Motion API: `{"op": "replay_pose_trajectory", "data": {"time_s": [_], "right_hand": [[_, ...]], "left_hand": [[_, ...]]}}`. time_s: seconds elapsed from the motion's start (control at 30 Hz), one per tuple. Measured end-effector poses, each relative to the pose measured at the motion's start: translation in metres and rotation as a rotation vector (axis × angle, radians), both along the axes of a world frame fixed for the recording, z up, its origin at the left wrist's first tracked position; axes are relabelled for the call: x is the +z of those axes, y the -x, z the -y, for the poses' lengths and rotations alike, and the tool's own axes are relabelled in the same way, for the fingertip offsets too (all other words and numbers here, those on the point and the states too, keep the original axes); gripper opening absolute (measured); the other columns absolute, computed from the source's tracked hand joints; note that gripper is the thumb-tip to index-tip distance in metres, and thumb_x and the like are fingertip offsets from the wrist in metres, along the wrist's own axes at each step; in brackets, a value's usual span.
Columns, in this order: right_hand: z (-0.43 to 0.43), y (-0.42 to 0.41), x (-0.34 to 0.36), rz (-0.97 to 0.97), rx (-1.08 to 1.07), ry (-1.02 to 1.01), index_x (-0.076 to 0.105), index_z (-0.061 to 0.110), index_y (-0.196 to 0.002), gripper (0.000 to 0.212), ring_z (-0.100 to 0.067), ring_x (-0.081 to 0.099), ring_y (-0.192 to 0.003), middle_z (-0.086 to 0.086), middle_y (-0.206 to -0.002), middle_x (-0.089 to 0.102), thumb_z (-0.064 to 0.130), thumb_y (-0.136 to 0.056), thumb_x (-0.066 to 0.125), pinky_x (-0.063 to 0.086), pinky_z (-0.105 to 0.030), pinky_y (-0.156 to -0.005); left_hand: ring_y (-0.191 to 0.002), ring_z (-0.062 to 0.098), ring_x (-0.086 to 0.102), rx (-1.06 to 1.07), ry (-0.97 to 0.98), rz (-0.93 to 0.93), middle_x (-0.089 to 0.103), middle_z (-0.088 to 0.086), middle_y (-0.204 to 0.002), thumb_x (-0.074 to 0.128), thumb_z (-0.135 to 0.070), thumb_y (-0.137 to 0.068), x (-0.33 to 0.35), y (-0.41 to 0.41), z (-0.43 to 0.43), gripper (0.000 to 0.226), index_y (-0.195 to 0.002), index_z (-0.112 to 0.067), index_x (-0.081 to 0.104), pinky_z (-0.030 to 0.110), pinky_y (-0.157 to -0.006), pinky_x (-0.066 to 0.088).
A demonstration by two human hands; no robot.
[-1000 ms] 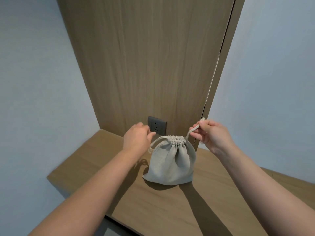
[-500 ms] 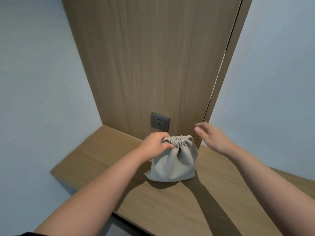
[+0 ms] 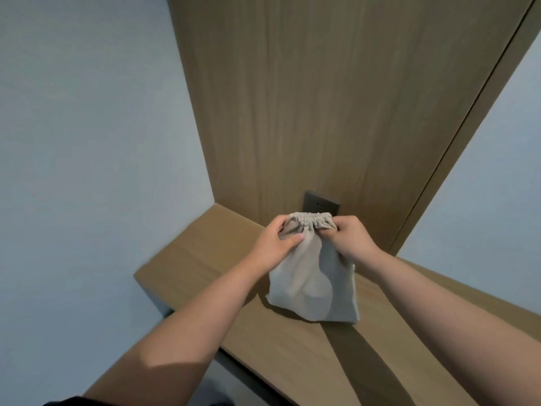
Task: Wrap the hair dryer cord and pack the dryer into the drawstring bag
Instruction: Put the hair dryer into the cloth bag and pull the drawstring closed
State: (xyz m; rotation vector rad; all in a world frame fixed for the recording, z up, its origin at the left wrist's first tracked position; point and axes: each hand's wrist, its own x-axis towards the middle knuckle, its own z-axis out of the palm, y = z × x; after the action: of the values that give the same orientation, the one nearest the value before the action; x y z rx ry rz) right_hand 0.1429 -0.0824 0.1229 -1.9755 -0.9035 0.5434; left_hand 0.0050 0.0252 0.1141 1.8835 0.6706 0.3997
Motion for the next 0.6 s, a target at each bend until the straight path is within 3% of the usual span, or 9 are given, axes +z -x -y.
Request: {"op": "replay_pose_trajectory", "data": {"time_s": [0.1, 0.2, 0.27, 0.33, 0.47, 0.53, 0.6], "right_hand": [[-0.044, 0.008, 0.003, -0.084, 0.046, -0.015, 0.066, 0.011, -0.061, 0.026, -0.009, 0.043, -0.06, -0.002, -0.059, 0.054, 0.012, -0.086, 0.064, 0.033, -0.027, -0.058], [-0.09, 0.021, 0.009, -0.046, 0.052, -0.061, 0.067, 0.004, -0.065, 0.022, -0.011, 0.041, -0.061, -0.005, -0.063, 0.054, 0.011, -0.086, 0.063, 0.033, -0.029, -0.057], [-0.119, 0.028, 0.013, 0.011, 0.058, -0.131, 0.07, 0.001, -0.075, 0.017, -0.016, 0.049, -0.063, -0.008, -0.07, 0.063, 0.01, -0.087, 0.061, 0.04, -0.031, -0.061], [-0.143, 0.037, 0.013, 0.092, 0.064, -0.161, 0.069, 0.004, -0.077, 0.017, -0.024, 0.059, -0.069, -0.011, -0.075, 0.069, 0.01, -0.087, 0.057, 0.046, -0.035, -0.063], [-0.169, 0.066, -0.007, 0.196, 0.151, -0.16, 0.064, 0.027, -0.068, 0.031, 0.003, 0.057, -0.064, 0.012, -0.065, 0.063, 0.003, -0.084, 0.055, 0.04, -0.018, -0.057], [-0.174, 0.085, -0.028, 0.233, 0.22, -0.076, 0.074, 0.02, -0.087, 0.024, -0.008, 0.063, -0.079, 0.003, -0.083, 0.073, 0.005, -0.086, 0.056, 0.041, -0.024, -0.065], [-0.175, 0.102, -0.048, 0.271, 0.262, -0.002, 0.073, 0.012, -0.104, 0.024, -0.019, 0.064, -0.095, -0.002, -0.102, 0.074, 0.007, -0.088, 0.056, 0.044, -0.027, -0.074]], "left_hand": [[-0.103, 0.011, 0.056, 0.035, -0.067, -0.129, 0.06, -0.007, -0.113, 0.075, -0.028, -0.08, -0.002, 0.013, -0.038, 0.047, -0.121, -0.018, 0.054, 0.027, -0.083, 0.045], [-0.076, 0.013, 0.056, 0.147, -0.209, -0.127, 0.063, -0.002, -0.083, 0.075, -0.019, -0.078, 0.005, 0.022, -0.083, 0.019, -0.089, -0.014, 0.061, 0.022, -0.064, 0.04], [-0.064, 0.011, 0.051, 0.222, -0.237, -0.043, 0.06, -0.002, -0.071, 0.074, -0.011, -0.077, 0.013, 0.027, -0.112, 0.013, -0.076, -0.014, 0.061, 0.025, -0.059, 0.039], [-0.069, 0.016, 0.058, 0.299, -0.263, 0.007, 0.068, 0.004, -0.075, 0.071, -0.005, -0.076, 0.015, 0.031, -0.14, 0.006, -0.08, -0.009, 0.068, 0.029, -0.062, 0.044], [-0.081, 0.013, 0.058, 0.311, -0.345, -0.051, 0.069, -0.001, -0.087, 0.06, 0.005, -0.08, -0.003, 0.058, -0.184, 0.022, -0.092, -0.006, 0.075, 0.018, -0.068, 0.041], [-0.091, 0.013, 0.06, 0.227, -0.45, -0.152, 0.071, -0.001, -0.1, 0.061, 0.002, -0.083, -0.023, 0.081, -0.199, 0.022, -0.095, -0.008, 0.076, 0.021, -0.079, 0.046], [-0.091, 0.022, 0.065, 0.102, -0.57, -0.274, 0.074, 0.006, -0.098, 0.063, -0.004, -0.084, -0.045, 0.103, -0.209, 0.016, -0.088, -0.012, 0.077, 0.034, -0.079, 0.052]]}}
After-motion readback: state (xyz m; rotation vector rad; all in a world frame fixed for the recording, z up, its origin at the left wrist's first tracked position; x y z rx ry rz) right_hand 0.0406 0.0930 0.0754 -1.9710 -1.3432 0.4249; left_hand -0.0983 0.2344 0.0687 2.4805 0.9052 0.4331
